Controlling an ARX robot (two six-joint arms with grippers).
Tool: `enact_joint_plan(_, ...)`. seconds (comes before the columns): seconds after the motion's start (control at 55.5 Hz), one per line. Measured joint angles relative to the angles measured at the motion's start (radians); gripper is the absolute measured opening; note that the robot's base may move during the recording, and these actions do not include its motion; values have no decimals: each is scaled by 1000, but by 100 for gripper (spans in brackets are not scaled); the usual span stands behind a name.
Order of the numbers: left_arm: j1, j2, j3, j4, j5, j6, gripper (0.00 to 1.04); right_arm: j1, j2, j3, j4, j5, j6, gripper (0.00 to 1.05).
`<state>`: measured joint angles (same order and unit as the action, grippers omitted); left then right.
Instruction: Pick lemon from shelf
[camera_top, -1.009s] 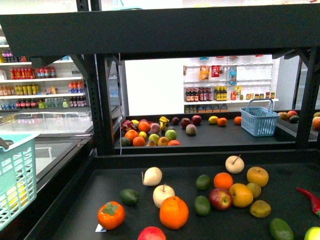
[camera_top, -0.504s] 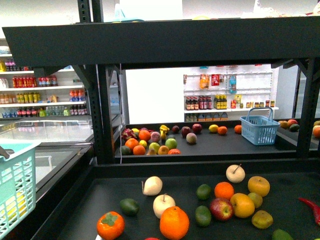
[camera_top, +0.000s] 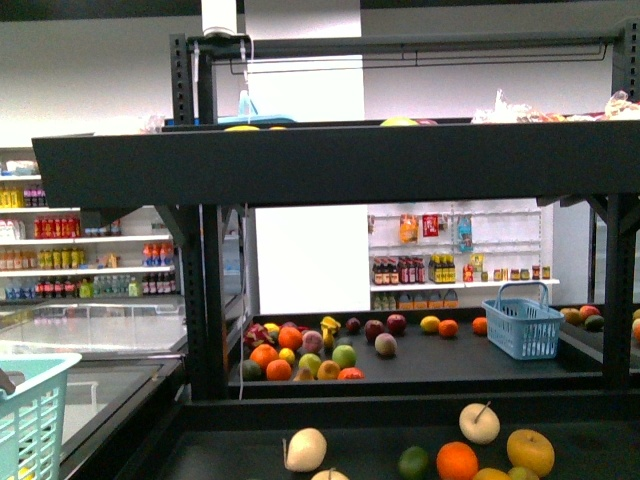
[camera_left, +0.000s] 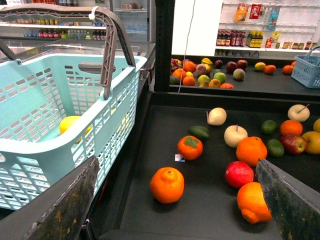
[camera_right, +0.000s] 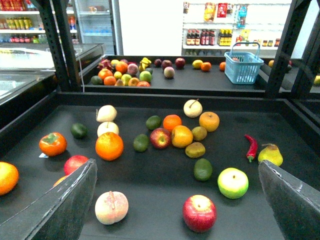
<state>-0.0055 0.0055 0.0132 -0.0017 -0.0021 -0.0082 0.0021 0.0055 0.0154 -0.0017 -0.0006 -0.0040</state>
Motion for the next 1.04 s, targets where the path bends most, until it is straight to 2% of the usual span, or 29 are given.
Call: enact_joint_plan(1.045,0,0,0,0,0,0,97,0,0,0,0,0,0,97)
